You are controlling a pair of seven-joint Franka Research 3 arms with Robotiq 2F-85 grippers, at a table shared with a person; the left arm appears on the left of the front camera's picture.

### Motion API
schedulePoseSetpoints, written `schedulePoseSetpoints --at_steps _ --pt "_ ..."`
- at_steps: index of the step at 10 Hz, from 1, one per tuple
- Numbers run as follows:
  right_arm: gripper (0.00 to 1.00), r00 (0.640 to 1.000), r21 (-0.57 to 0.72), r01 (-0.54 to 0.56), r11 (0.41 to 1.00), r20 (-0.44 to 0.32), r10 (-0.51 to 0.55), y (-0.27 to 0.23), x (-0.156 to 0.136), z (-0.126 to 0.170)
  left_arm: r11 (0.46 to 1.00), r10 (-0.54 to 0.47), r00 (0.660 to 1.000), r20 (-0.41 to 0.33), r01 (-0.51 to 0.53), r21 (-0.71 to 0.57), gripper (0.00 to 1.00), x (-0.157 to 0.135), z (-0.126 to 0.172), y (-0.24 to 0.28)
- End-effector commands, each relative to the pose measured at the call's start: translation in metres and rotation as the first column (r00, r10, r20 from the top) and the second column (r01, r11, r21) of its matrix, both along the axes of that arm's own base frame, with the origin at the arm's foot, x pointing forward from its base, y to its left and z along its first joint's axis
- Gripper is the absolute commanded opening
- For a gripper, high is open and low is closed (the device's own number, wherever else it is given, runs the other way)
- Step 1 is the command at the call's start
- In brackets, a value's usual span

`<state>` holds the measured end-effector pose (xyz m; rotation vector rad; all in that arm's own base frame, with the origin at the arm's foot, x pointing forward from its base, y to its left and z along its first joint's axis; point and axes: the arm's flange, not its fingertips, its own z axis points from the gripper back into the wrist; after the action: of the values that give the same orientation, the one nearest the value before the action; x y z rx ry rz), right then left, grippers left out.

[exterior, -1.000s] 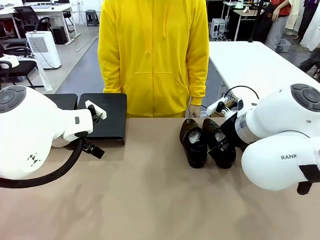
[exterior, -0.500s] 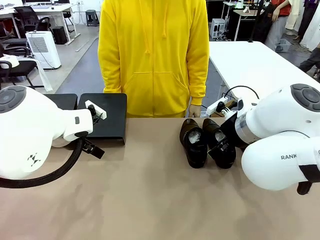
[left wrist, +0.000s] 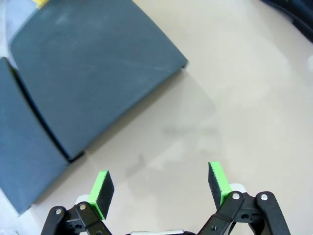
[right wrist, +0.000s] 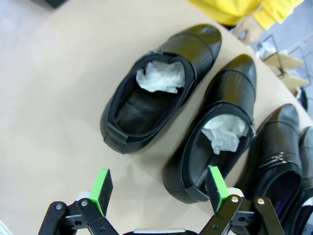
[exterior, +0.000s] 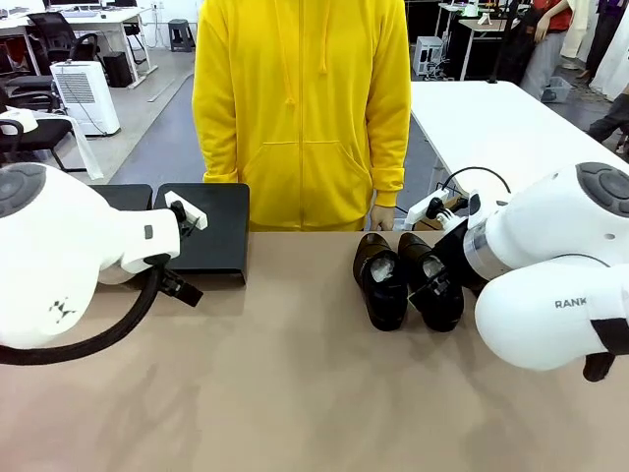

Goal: Organize the shoes by placing them on the stand.
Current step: Pick up one Shoe and place it in the middle of the table.

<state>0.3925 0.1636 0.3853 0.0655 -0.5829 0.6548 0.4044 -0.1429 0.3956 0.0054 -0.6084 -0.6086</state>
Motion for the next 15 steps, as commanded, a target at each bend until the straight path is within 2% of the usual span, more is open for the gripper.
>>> schedulePoseSetpoints --at_steps 1,2,3,4,6,8,10,12,14,15 --pt "1.0 0.998 0.093 -0.061 0.994 0.0 0.062 -0.056 -0.029 0.046 0.999 0.01 0.998 0.064 -0.008 -0.031 1.0 -0.019 0.049 0.028" --pt "1.0 0.998 0.149 -0.07 0.986 0.01 0.07 -0.075 -0.037 0.065 0.995 0.012 0.998 0.068 -0.005 -0.096 1.0 -0.022 0.068 0.04" --pt "1.0 0.995 0.21 -0.092 0.973 -0.021 0.099 -0.096 -0.042 0.081 0.988 -0.003 1.0 0.02 0.006 -0.157 1.0 -0.024 0.083 0.055" --pt "1.0 0.994 0.284 -0.094 0.954 -0.02 0.104 -0.125 -0.047 0.094 0.944 -0.076 0.996 -0.049 0.056 -0.326 1.0 -0.025 0.097 0.075" --pt "1.0 0.985 0.404 -0.153 0.902 -0.016 0.174 -0.174 -0.056 0.1 0.897 -0.062 0.995 -0.077 0.021 -0.441 1.0 -0.02 0.105 0.113" --pt "1.0 0.985 0.466 -0.141 0.873 -0.021 0.17 -0.214 -0.068 0.099 0.849 -0.073 0.993 -0.088 0.016 -0.528 1.0 -0.024 0.112 0.148" --pt "1.0 0.993 0.519 -0.092 0.85 -0.016 0.118 -0.242 -0.078 0.095 0.849 -0.039 0.997 -0.072 -0.005 -0.528 1.0 -0.029 0.12 0.165" --pt "1.0 0.994 0.545 -0.08 0.834 -0.02 0.108 -0.261 -0.081 0.087 0.843 -0.034 0.998 -0.054 -0.001 -0.538 1.0 -0.033 0.125 0.167" --pt "1.0 0.995 0.57 -0.063 0.819 -0.031 0.099 -0.262 -0.077 0.082 0.848 -0.046 0.997 -0.068 0.003 -0.529 1.0 -0.032 0.123 0.16" --pt "1.0 0.996 0.541 -0.042 0.84 -0.042 0.077 -0.267 -0.077 0.095 0.858 0.004 0.995 -0.1 -0.055 -0.511 1.0 -0.028 0.119 0.157"
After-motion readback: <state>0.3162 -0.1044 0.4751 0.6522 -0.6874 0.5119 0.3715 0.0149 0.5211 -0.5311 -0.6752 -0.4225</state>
